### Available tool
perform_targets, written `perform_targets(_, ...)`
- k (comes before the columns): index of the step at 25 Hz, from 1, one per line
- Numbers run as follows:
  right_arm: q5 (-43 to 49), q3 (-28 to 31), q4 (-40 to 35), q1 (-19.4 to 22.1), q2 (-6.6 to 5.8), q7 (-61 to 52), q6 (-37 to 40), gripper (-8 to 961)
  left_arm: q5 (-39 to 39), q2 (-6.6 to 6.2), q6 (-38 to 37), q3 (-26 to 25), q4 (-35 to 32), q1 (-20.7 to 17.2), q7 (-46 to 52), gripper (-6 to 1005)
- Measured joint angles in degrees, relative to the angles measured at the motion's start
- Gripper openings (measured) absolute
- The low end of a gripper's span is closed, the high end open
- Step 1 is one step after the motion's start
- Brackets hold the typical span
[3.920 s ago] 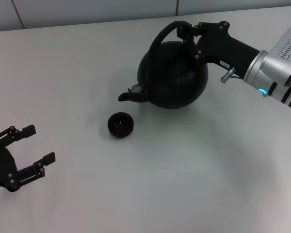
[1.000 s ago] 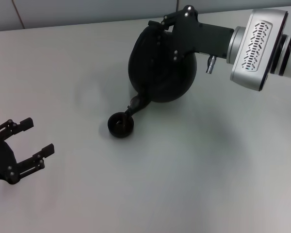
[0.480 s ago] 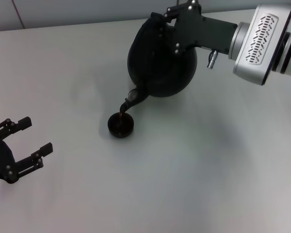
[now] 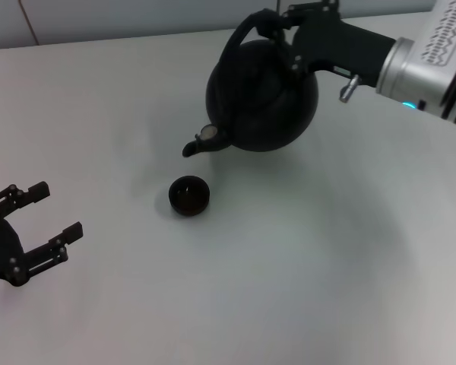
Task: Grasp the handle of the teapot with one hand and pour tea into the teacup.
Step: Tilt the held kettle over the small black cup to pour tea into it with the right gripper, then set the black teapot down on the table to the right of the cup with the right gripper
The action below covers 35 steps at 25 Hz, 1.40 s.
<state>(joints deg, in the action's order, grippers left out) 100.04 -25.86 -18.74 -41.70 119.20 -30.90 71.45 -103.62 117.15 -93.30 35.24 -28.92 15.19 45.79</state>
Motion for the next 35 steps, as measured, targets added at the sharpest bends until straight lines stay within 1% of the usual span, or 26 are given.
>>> perform_targets(7, -6.1, 0.2, 1.4, 3.7, -0.01, -5.6, 0.0, 101, 0.0, 0.0, 0.2, 0.0, -0.1, 0.3, 0.0, 770)
perform_targets(10, -9.4, 0.0, 2.8, 5.6, 0.04, -5.7, 0.2, 101, 0.0, 0.04, 0.2, 0.0, -0.1, 0.3, 0.0, 770)
perform_targets(16, -11.2, 0.3, 3.6, 8.3, 0.1, -5.7, 2.3, 102, 0.0, 0.08, 0.1, -0.1, -0.1, 0.5, 0.0, 770)
perform_targets(22, -12.0, 0.4, 5.3, 9.5, 0.15, -4.9, 2.6, 103, 0.0, 0.09, -0.1, -0.1, -0.1, 0.6, -0.1, 770)
perform_targets(28, -15.1, 0.5, 8.9, 11.0, 0.15, -0.5, 2.2, 104, 0.0, 0.09, -0.2, -0.1, -0.1, 0.6, -0.5, 770)
perform_targets(35, -16.2, 0.6, 10.8, 12.0, 0.15, 0.8, 1.0, 105, 0.0, 0.17, -0.3, -0.1, 0.0, 0.5, -0.5, 770)
